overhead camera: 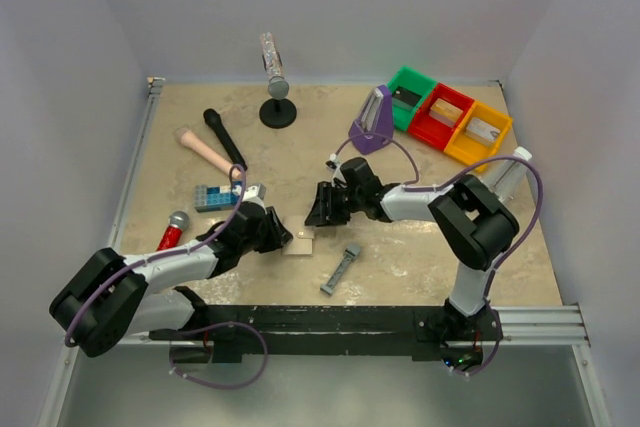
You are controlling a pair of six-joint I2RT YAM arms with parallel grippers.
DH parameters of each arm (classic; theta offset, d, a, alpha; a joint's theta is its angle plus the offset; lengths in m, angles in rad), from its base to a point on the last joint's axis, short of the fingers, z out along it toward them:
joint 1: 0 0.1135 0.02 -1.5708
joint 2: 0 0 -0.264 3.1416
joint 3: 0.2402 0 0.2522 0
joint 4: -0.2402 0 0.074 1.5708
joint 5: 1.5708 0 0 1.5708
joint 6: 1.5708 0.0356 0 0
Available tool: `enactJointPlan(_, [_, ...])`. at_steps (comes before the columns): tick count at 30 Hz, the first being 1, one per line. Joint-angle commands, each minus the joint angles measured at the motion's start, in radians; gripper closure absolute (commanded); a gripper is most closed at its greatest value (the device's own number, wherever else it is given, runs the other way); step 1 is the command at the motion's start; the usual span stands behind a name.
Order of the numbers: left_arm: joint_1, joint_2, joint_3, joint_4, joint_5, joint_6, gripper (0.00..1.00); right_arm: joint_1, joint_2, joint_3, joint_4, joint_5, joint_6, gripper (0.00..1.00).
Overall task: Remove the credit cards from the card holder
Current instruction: Pick up the card holder from the center of the board.
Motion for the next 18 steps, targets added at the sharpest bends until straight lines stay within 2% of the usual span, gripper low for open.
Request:
enactJointPlan(1, [0.004,0.015,0.008,0.000,0.005,0.012,0.62,0.000,-0.066,-0.003,0.004,0.038,-0.022,0.54])
enactJointPlan(18, [0.003,0.034,0.010,0.016,0.011,0.009,0.62,0.000,-0.018,0.043,0.003,-0.008,-0.030,0.55])
